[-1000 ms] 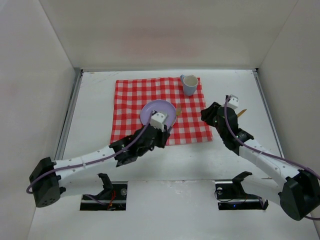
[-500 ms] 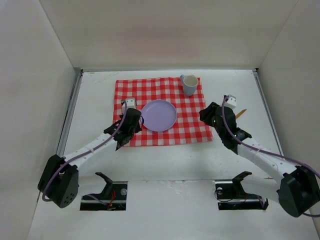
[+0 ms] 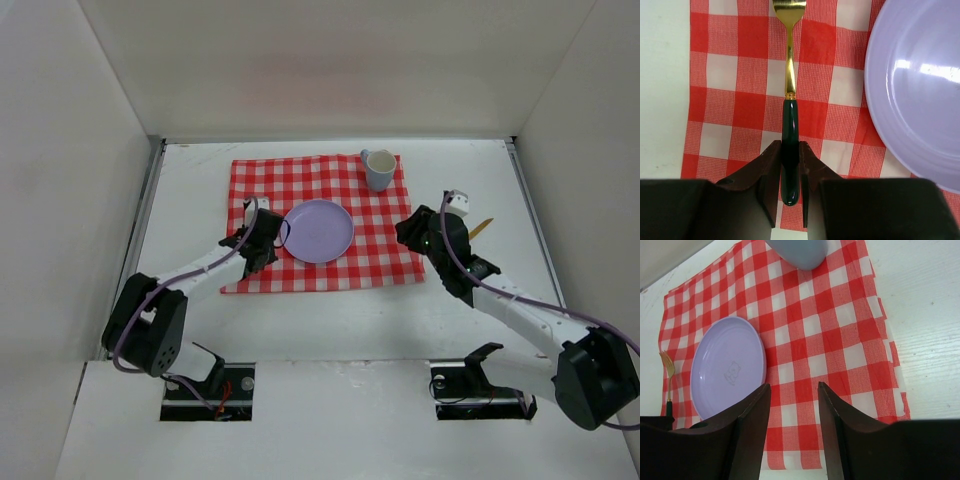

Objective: Set the dinner table for one person

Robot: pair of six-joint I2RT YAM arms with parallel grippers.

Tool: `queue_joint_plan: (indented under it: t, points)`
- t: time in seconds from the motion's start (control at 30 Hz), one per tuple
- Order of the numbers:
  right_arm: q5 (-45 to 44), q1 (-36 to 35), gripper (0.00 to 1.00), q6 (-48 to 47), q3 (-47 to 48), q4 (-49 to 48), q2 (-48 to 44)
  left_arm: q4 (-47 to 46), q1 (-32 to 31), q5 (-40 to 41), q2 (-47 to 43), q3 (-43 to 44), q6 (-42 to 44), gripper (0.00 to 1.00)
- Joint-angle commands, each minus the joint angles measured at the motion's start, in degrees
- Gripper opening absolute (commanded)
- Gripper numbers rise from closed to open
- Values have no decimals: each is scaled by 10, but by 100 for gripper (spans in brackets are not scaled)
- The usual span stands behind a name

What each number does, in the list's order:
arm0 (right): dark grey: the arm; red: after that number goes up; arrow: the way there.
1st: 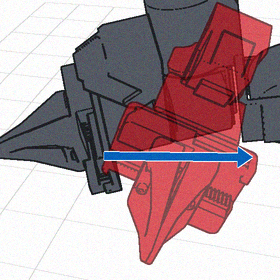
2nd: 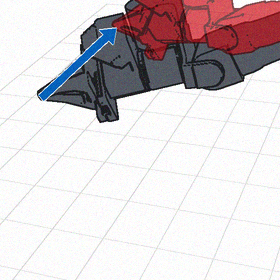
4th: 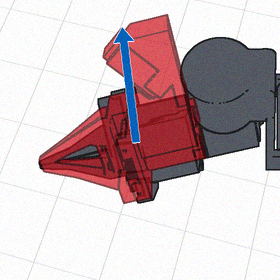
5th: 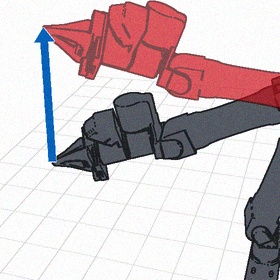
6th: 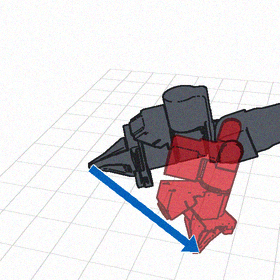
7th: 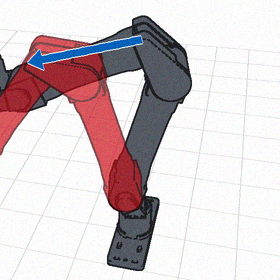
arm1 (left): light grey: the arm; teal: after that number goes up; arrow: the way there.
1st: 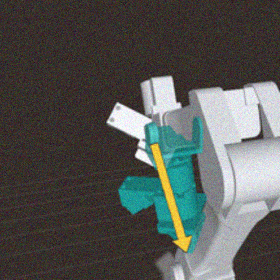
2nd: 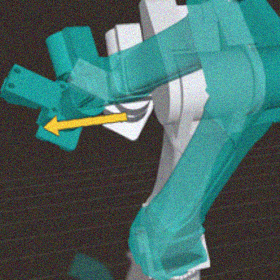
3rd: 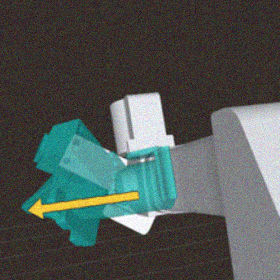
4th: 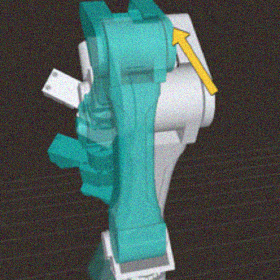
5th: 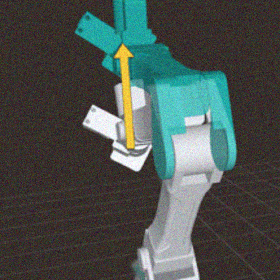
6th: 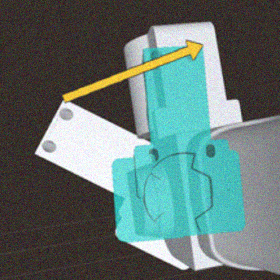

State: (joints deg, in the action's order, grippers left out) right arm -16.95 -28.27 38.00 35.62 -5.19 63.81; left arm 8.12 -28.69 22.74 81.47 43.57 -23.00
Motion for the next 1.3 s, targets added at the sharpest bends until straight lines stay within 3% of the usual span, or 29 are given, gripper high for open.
queue_joint_plan:
  t: [0.0, 0.37, 0.7, 0.77, 0.93, 1.1, 1.17, 1.27]
  points:
    - [5, -6, 49, 3, 3, -36, 2, 11, 3, 19, 7, 40, 36, 8]
    - [6, -8, 49, 3, 8, -36, 19, 19, 11, 55, 106, 88, 70, 8]
    - [6, -8, 49, 3, 10, -36, 30, 12, 10, 84, 125, 77, 73, 9]
    - [6, -8, 49, 3, 10, -36, 31, 8, 9, 85, 127, 72, 73, 13]
    - [4, -8, 56, 2, 9, -36, 30, 1, 3, 90, 117, 64, 70, 36]
    - [0, -8, 58, 3, 6, -39, 31, 17, -12, 103, 62, 63, 63, 46]
    - [-7, -8, 54, 3, 2, -39, 20, 26, -38, 129, 23, 69, 61, 48]
    - [-24, 3, 31, 5, -6, -39, -3, 16, -72, 143, -34, 71, 59, 49]
